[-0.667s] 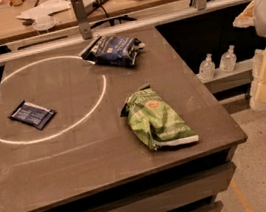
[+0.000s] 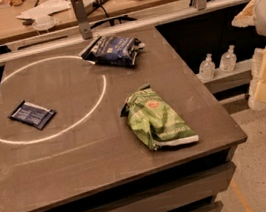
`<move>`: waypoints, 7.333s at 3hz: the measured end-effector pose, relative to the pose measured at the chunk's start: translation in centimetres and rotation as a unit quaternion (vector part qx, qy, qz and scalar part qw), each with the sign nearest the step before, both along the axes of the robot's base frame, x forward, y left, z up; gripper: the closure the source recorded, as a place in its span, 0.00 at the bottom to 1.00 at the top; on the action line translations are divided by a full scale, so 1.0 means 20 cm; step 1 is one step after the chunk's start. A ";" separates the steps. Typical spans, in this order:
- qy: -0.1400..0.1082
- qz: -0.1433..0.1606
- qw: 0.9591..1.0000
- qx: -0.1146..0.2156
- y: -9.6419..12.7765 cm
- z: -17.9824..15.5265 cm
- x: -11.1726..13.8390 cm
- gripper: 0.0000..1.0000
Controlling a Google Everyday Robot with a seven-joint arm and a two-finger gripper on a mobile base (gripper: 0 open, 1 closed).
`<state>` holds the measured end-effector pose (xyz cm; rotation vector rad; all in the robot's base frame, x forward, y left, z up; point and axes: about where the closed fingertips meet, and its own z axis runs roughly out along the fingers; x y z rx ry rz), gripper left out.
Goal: Move green jalapeno chip bag near rxbar blueberry
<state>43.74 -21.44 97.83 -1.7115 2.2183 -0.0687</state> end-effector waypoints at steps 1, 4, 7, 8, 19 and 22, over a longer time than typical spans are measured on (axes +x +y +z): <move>-0.011 0.000 0.997 0.072 -0.01 -0.11 -0.04 0.00; -0.048 0.021 0.968 0.247 0.20 -0.33 -0.07 0.00; -0.070 -0.125 0.934 0.326 0.52 -0.55 -0.02 0.00; -0.072 -0.135 0.927 0.344 0.60 -0.62 0.02 0.00; 0.009 0.223 0.874 0.431 1.83 -0.41 0.85 0.00; -0.033 0.111 0.894 0.432 1.36 -0.39 0.86 0.00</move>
Offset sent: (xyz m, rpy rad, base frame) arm -0.0261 0.0429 -0.0532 0.6456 -0.0960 0.0879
